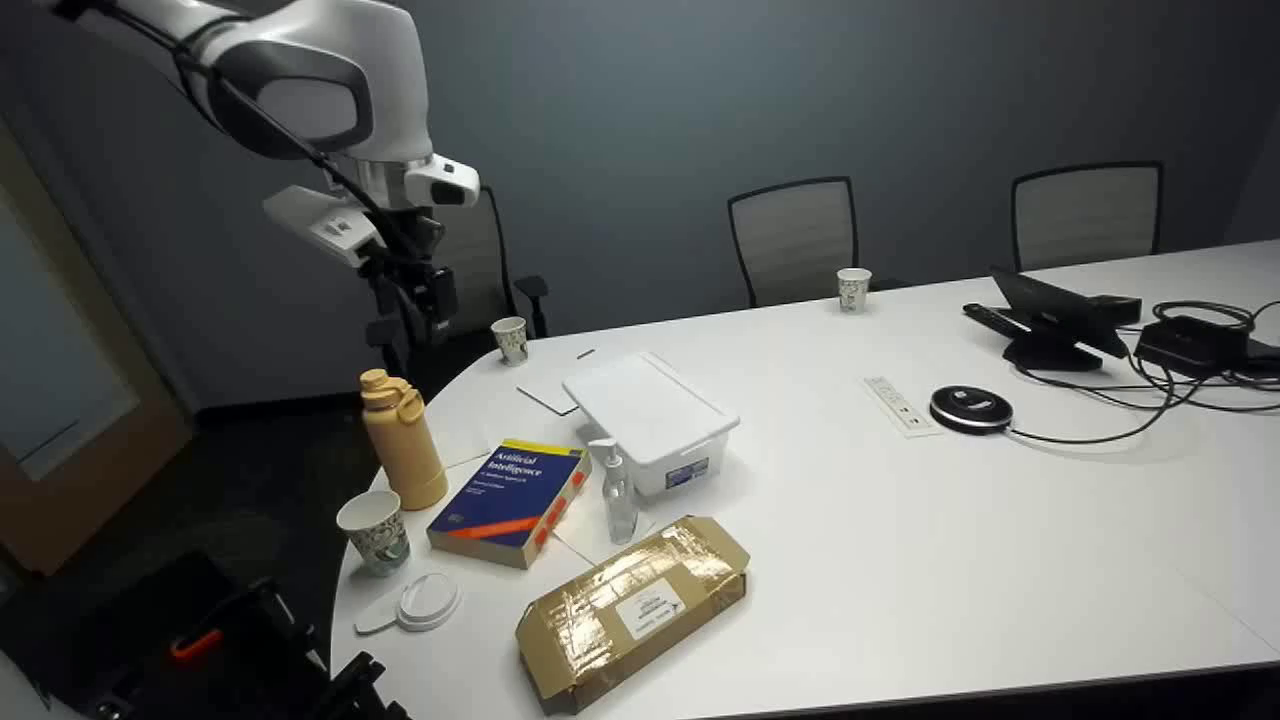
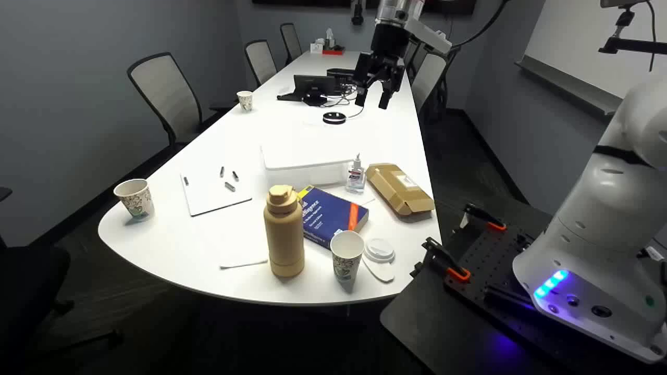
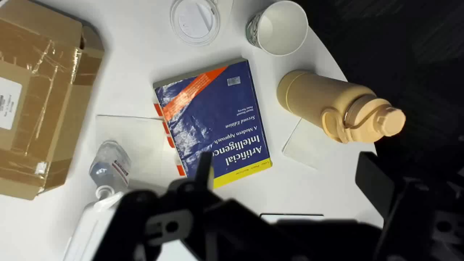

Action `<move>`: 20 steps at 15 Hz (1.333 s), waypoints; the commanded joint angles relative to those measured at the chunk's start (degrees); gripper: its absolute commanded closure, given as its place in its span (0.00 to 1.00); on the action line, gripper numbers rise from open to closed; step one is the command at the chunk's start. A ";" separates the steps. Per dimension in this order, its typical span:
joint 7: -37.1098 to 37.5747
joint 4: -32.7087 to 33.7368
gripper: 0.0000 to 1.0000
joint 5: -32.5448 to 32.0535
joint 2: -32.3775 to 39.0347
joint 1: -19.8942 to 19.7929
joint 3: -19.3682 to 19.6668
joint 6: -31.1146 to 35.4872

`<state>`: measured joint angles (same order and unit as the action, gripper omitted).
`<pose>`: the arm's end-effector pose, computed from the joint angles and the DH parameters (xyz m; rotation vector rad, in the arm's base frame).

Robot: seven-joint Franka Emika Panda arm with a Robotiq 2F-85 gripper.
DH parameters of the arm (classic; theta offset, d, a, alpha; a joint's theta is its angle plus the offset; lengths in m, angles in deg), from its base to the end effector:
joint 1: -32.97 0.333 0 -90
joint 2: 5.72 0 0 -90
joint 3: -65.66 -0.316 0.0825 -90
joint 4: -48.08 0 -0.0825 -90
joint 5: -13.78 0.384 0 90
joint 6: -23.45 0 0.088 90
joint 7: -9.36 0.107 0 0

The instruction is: Put the white lid on the paper cup

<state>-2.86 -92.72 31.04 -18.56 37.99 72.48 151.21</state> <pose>0.4523 -0.0050 0.3816 -2.8788 0.0020 -0.0354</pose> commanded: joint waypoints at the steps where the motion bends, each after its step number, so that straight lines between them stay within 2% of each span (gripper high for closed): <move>1: -0.23 0.10 0.00 0.30 0.03 -1.35 -1.30 -0.21; 6: -0.23 0.10 0.00 0.30 0.03 -1.35 -1.30 -0.21; 9: 1.28 -2.35 0.00 -0.65 0.02 -1.32 -2.76 3.34; 16: 9.84 -15.60 0.00 -2.36 0.82 -0.36 -8.77 19.44; 20: 14.42 -21.37 0.00 -4.87 3.40 -0.75 -10.27 26.97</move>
<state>8.09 -110.58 28.19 -16.35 37.54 63.11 173.27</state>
